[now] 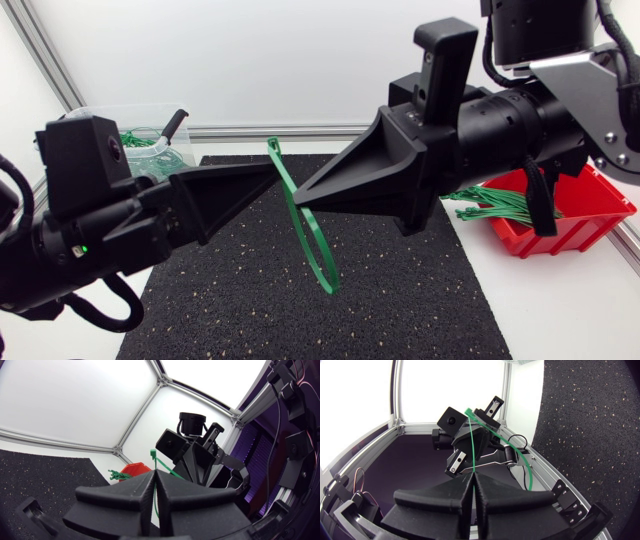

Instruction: Take a green cable tie from the red box, thread the tail through the head to close it, then place it in the transparent bin on the left.

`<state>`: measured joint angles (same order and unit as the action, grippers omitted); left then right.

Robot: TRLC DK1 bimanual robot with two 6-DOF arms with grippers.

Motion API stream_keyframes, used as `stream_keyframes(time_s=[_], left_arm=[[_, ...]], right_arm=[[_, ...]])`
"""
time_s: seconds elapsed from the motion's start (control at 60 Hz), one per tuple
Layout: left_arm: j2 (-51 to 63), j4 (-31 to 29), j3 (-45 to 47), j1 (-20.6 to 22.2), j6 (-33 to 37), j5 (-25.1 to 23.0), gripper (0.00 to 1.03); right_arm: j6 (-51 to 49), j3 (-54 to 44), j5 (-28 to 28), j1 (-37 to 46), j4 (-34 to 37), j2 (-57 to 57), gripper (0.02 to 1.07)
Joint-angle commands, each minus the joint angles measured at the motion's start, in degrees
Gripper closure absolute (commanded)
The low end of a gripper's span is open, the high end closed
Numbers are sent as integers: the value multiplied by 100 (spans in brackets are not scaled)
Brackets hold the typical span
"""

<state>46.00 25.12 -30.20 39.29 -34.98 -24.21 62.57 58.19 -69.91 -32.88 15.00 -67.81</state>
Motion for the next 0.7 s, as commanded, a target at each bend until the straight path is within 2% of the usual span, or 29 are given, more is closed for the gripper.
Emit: stream_keyframes(time_s=[0.0, 0.683], left_arm=[[-117, 63, 137, 53, -123, -49, 99], [-240, -16, 172, 158, -132, -49, 99]], right_arm=[[-51, 140, -40, 28, 46, 137, 101], [-51, 104, -40, 54, 20, 14, 101]])
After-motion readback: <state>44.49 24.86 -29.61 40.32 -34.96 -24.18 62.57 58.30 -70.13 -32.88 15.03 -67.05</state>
